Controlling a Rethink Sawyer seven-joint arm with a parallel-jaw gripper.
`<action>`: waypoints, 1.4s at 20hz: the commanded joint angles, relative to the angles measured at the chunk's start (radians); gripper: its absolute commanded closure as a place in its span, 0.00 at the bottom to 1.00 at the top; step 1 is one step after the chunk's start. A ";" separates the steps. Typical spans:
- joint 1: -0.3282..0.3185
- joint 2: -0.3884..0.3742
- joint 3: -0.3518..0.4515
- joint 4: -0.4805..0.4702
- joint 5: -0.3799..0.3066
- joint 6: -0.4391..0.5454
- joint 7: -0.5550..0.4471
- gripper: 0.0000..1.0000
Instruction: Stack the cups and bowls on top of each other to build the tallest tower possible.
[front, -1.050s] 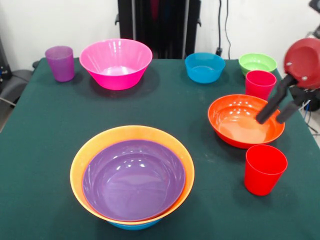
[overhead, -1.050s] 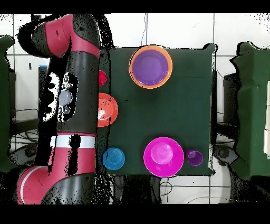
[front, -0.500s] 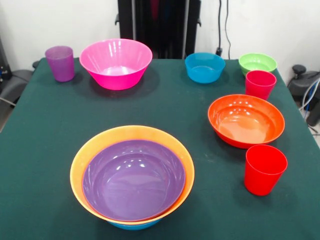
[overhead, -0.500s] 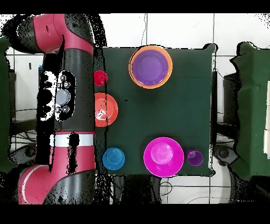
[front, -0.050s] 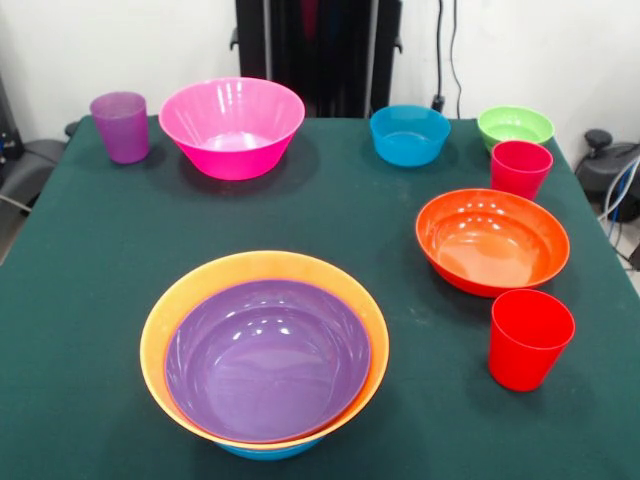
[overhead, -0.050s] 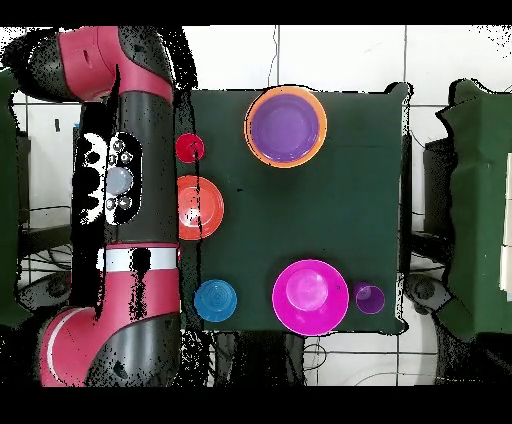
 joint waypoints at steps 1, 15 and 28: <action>-0.018 0.055 0.064 0.065 -0.037 -0.028 0.091 0.00; -0.003 -0.016 0.107 0.280 -0.073 -0.177 0.055 0.00; 0.018 0.019 0.100 0.365 -0.077 -0.322 0.111 0.00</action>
